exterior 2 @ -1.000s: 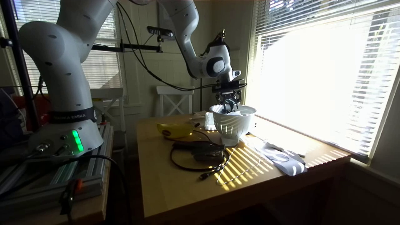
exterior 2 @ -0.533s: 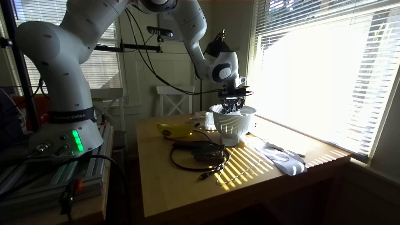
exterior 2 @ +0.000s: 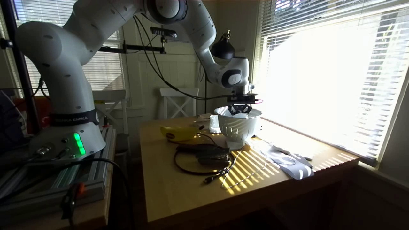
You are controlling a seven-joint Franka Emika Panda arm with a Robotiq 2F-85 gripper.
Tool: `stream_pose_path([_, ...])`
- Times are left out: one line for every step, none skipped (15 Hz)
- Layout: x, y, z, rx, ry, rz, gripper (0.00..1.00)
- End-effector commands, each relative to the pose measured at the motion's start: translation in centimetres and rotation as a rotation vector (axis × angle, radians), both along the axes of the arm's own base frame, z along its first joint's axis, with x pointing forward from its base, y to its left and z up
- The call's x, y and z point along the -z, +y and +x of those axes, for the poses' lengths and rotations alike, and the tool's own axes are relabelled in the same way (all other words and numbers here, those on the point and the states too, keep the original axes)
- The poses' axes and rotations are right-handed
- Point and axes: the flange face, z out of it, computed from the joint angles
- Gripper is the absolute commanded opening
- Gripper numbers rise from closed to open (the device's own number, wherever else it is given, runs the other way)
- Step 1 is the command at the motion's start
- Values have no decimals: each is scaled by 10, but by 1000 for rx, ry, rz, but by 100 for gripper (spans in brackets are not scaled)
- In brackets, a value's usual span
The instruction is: Take the stapler and spatula out of the white colander.
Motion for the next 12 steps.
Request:
stream_pose_path([-9, -1, 6, 54, 24, -12, 1])
stream_pose_path([-19, 0, -1, 78, 15, -19, 5])
stream_pose_path([-26, 1, -5, 93, -1, -27, 6])
stream_pose_path([-36, 4, -13, 106, -27, -30, 6])
stream_pose_path([-45, 7, -18, 112, -54, -27, 6])
stream_pose_path([-56, 12, -25, 111, -102, -17, 6])
stream_pose_path([-66, 18, -32, 105, -150, 4, 6])
stream_pose_path([-79, 24, -39, 101, -206, 27, 6])
stream_pose_path([-90, 28, -47, 102, -254, 38, 6])
stream_pose_path([-103, 32, -58, 104, -306, 50, 6])
stream_pose_path([-114, 34, -69, 122, -352, 72, 6])
stream_pose_path([-125, 36, -79, 138, -404, 98, 6])
